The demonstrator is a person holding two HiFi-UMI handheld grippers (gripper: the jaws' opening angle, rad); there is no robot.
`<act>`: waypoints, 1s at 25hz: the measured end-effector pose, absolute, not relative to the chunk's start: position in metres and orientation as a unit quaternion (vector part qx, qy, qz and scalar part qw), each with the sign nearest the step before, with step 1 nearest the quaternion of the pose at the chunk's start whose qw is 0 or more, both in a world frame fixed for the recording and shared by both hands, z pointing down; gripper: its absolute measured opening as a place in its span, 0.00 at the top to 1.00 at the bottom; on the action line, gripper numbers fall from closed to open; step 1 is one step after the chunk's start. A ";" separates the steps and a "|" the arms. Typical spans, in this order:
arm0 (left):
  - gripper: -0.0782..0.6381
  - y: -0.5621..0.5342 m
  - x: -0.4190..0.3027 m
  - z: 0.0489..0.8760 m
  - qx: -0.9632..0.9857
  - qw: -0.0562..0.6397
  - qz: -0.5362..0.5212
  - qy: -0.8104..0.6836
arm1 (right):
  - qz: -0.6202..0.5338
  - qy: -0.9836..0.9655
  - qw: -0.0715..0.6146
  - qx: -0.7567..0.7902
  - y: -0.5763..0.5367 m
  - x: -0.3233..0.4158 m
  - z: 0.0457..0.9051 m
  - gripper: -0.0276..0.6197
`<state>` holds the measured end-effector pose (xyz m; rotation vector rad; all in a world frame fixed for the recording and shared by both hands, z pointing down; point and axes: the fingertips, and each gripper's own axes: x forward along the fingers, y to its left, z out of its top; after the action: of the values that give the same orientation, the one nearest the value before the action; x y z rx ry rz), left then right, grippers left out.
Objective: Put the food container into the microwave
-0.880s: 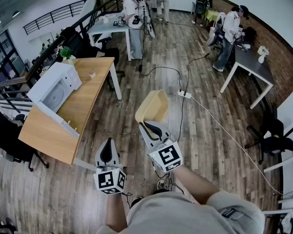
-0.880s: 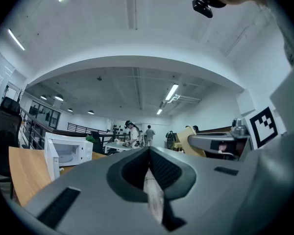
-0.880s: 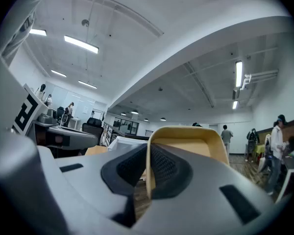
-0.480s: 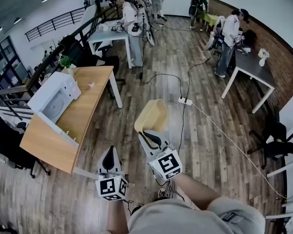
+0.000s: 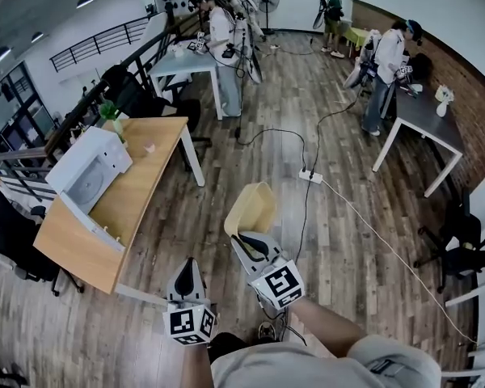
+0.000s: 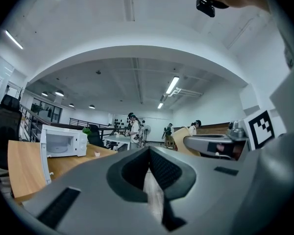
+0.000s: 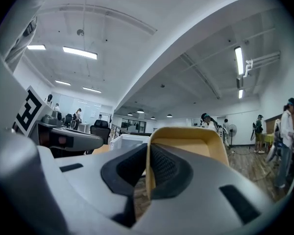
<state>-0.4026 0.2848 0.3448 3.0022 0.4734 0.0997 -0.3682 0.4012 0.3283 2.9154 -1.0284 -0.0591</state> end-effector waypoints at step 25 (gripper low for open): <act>0.87 0.235 -0.215 0.354 0.981 0.064 0.032 0.179 | 0.008 -0.357 0.030 0.934 0.335 -0.200 0.348 0.93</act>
<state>-0.2152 0.2348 0.3535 2.9620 0.5418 0.0973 -0.2003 0.3351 0.3476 2.8783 -1.1003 0.0237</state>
